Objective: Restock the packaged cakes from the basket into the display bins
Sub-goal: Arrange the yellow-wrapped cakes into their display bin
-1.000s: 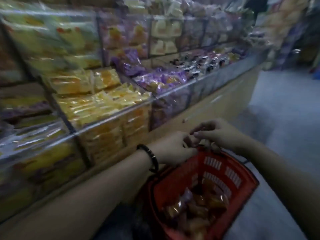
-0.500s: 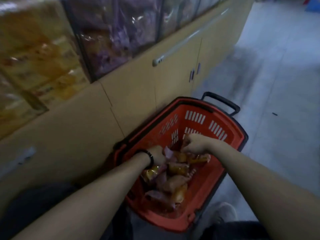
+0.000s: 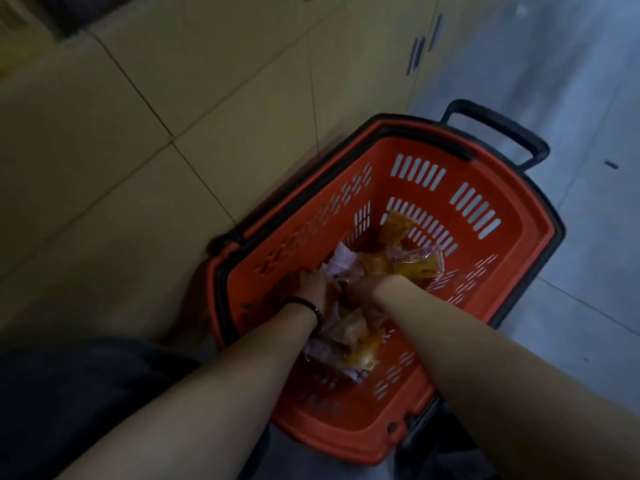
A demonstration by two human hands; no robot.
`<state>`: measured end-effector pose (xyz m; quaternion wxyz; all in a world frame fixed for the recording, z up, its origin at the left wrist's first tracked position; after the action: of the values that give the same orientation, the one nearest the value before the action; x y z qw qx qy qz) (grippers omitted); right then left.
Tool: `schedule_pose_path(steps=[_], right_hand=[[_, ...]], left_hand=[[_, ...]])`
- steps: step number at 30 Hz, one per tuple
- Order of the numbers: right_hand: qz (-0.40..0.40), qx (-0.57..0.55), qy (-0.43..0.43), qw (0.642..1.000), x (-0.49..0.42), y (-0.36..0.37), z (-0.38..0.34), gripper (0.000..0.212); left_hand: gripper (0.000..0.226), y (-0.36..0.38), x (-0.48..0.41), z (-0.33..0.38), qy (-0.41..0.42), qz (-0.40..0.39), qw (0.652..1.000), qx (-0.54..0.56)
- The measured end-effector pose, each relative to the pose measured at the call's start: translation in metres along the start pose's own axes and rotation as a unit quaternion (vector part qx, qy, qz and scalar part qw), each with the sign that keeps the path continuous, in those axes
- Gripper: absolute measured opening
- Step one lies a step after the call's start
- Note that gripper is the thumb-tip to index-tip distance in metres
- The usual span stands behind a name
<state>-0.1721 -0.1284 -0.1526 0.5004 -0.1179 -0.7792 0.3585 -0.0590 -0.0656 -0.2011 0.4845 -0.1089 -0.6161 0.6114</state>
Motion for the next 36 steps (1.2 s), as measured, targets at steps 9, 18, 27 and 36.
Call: schedule_pose_path(steps=[9,18,27,36], right_hand=[[0.099,0.084,-0.019,0.991,-0.019,0.037,0.012,0.053],[-0.062,0.079,-0.035,0.994,-0.019,0.001,0.010,0.072],[-0.029,-0.303,0.065,0.950,0.017,-0.056,0.035,0.051],[0.134,-0.336,-0.042,0.932,0.107,-0.133,0.008,0.070]], left_hand=[[0.053,0.008,-0.008,-0.009,-0.008,0.058,0.998,-0.025],[0.051,-0.021,0.001,-0.003,0.083,-0.018,0.994,-0.069],[0.015,-0.089,0.024,-0.007,0.024,-0.219,0.960,0.175],[0.071,-0.172,0.096,-0.003,0.031,-0.283,0.856,0.431]])
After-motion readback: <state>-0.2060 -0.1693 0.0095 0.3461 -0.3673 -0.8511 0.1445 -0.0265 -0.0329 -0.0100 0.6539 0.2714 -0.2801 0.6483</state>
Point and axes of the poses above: each hand's wrist, its own x-axis away from the middle knuckle, its own y-axis out of the palm, z = x × y, the point moved 2 cm from there along -x, towards the middle knuckle, and after that the axes turned 13 degrees about z, right-handed, at the moved point
